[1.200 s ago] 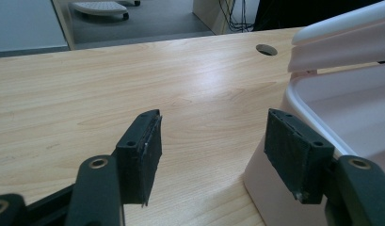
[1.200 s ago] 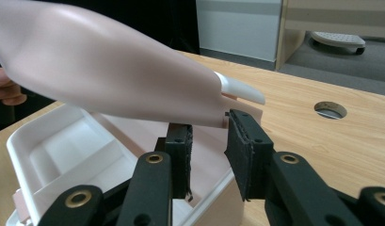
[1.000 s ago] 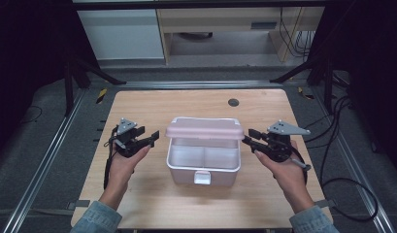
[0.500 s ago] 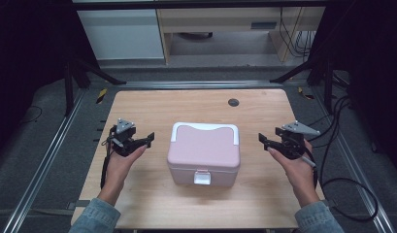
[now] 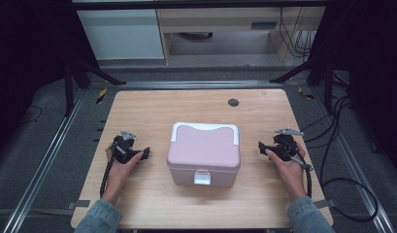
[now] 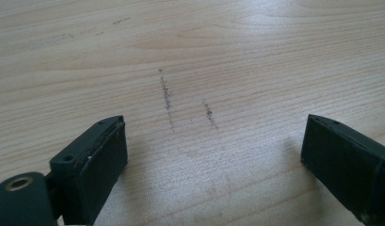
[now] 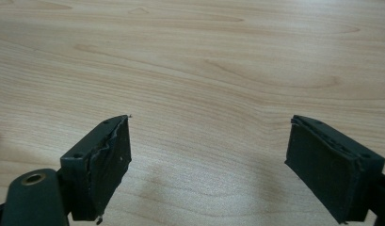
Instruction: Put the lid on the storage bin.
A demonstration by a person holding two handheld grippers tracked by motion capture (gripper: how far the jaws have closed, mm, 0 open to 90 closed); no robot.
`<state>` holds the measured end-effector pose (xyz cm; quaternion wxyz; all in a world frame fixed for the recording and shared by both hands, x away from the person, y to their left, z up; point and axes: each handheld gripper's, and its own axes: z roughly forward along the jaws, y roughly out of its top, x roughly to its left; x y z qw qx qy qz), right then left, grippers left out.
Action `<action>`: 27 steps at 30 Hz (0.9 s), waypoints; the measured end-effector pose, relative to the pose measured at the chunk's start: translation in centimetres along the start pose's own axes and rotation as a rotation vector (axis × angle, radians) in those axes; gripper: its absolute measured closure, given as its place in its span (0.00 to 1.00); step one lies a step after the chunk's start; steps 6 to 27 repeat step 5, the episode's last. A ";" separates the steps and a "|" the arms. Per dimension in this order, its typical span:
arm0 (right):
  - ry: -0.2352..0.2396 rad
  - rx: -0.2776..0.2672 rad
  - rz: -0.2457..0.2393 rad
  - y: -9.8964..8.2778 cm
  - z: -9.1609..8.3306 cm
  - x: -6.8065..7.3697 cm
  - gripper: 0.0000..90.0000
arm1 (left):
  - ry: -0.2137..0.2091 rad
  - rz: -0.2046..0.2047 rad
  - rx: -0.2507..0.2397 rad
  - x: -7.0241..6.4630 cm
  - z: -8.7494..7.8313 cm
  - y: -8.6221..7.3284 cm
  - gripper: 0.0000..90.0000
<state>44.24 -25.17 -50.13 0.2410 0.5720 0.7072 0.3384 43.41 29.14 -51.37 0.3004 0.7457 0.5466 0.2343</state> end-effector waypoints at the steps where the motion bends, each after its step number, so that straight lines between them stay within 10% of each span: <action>1: 0.001 0.005 0.005 0.0 0.1 0.0 0.15 | -0.005 -0.008 -0.001 0.1 0.1 0.0 0.06; 27: -0.011 0.020 0.014 -0.2 0.9 0.1 0.15 | -0.001 -0.005 -0.006 0.1 0.1 0.0 0.07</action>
